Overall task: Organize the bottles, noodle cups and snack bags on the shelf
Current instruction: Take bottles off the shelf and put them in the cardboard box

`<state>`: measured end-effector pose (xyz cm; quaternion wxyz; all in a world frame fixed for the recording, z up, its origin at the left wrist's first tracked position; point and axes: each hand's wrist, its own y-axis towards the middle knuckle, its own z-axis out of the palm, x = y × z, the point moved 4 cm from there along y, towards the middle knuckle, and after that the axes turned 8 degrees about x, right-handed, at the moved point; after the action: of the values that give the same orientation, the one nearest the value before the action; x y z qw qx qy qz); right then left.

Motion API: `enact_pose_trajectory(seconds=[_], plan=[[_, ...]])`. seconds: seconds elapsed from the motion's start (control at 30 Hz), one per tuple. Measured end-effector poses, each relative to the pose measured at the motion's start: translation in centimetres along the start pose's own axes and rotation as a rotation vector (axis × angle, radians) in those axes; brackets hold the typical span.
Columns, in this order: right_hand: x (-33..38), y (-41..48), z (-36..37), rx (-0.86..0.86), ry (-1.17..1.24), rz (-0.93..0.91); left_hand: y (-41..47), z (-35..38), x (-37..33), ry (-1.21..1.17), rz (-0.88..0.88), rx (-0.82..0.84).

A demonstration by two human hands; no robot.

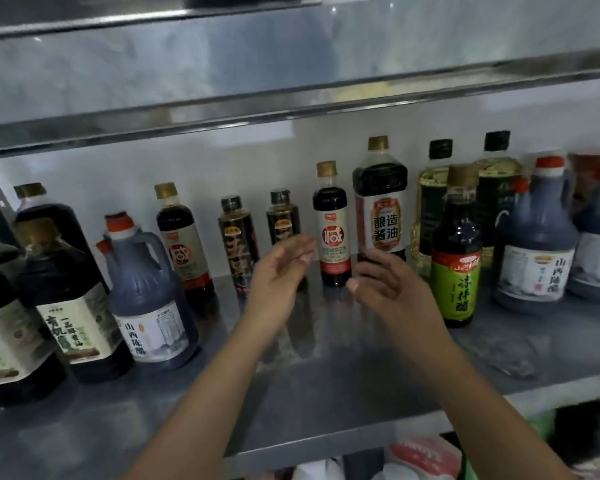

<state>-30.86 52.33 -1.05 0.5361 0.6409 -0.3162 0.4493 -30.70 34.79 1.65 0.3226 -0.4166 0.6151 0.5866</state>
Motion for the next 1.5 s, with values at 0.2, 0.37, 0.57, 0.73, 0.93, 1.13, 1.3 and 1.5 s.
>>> enact_pose_trajectory(seconds=[0.2, 0.37, 0.57, 0.73, 0.93, 1.13, 1.3, 1.5], plan=[[-0.7, 1.2, 0.7, -0.027, -0.095, 0.017, 2.0, -0.9, 2.3, -0.068, -0.036, -0.087], [-1.0, 3.1, 1.1, -0.028, -0.168, 0.078, 1.8, -1.5, 4.1, -0.113, -0.041, -0.132], [-1.5, 7.0, 2.3, -0.077, -0.288, 0.105, 2.0, -2.2, 4.5, -0.152, -0.036, -0.163], [-0.7, 9.5, 3.1, -0.149, -0.380, 0.056, 1.9, -2.3, 4.9, -0.152, -0.067, -0.169], [1.6, 6.4, 2.8, -0.206, -0.425, -0.013, 1.9, -2.5, 4.9, -0.155, -0.069, -0.167], [3.5, -3.8, -5.3, -0.675, -0.547, -0.367, 1.8, -2.3, 4.7, -0.141, -0.056, -0.116], [1.2, -3.3, -8.9, -0.624, -0.561, -0.044, 1.8, -1.7, 4.7, -0.124, -0.063, -0.072], [-0.9, -1.6, -9.2, -0.380, -0.510, 0.079, 1.7, -1.2, 4.6, -0.081, -0.067, -0.007]])
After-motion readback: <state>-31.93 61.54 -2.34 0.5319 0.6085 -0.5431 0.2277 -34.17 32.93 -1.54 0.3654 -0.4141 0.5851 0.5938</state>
